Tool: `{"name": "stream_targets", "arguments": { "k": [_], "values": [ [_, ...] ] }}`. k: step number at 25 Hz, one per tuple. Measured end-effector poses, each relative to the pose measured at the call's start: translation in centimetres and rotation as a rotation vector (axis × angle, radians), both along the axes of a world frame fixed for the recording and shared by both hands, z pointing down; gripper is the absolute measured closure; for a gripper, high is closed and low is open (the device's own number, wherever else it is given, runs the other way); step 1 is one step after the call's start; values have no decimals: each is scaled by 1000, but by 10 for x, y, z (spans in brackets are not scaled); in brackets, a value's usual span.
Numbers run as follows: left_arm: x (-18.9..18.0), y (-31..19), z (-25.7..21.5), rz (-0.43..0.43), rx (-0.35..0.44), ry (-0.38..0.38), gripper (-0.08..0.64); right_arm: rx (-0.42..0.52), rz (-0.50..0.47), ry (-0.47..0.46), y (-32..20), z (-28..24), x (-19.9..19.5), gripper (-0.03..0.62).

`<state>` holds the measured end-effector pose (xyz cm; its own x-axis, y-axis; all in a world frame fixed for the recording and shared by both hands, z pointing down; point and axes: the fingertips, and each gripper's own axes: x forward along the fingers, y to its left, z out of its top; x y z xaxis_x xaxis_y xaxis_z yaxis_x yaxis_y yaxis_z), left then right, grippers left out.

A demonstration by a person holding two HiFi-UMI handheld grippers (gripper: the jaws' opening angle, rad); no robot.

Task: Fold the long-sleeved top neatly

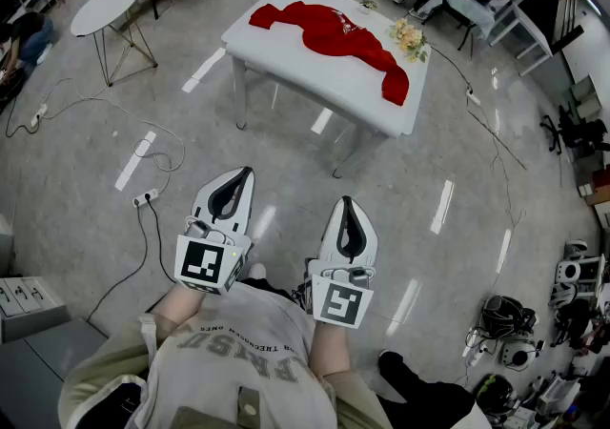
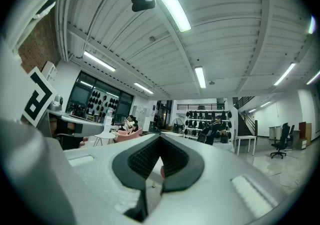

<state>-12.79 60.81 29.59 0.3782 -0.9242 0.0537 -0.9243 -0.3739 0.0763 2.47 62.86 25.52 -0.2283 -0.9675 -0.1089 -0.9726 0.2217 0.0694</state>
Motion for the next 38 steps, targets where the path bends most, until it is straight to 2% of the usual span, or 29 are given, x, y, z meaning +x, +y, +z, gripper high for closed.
{"name": "stream_targets", "arguments": {
  "k": [3,5,7,10,18,21,24,25,26,27,28,31,38],
  "values": [
    [-2,-2,2,5,0,-4,548,-6,-6,37,-1,7,-1,592],
    [-2,-3,3,5,2,-6,548,-38,-6,90,-1,16,1,592],
    [-3,-5,3,3,3,-7,548,-59,1,103,-2,20,2,592],
    [-2,-6,2,-3,3,-7,548,-14,-13,87,-5,15,1,592],
    [5,-8,7,-24,-4,-18,548,-5,-32,53,-12,8,3,592],
    [4,-11,7,-40,-15,-41,548,-17,-50,26,-15,13,10,592],
    [-1,-21,6,-41,-37,-85,543,-43,-109,-34,-25,22,17,591],
    [-3,-25,6,-30,-47,-99,506,-55,-140,-63,-29,23,17,488],
    [-5,-29,5,-18,-56,-110,432,-65,-167,-92,-33,23,18,408],
    [-8,-33,4,-9,-62,-118,378,-70,-183,-113,-37,22,19,330],
    [-12,-38,3,-8,-68,-126,326,-72,-190,-123,-42,20,20,278],
    [-25,-59,6,-16,-86,-148,267,-83,-184,-112,-60,22,20,265],
    [-51,-134,35,-6,-148,-182,258,-158,-143,-88,-132,60,2,264]
  ]
}}
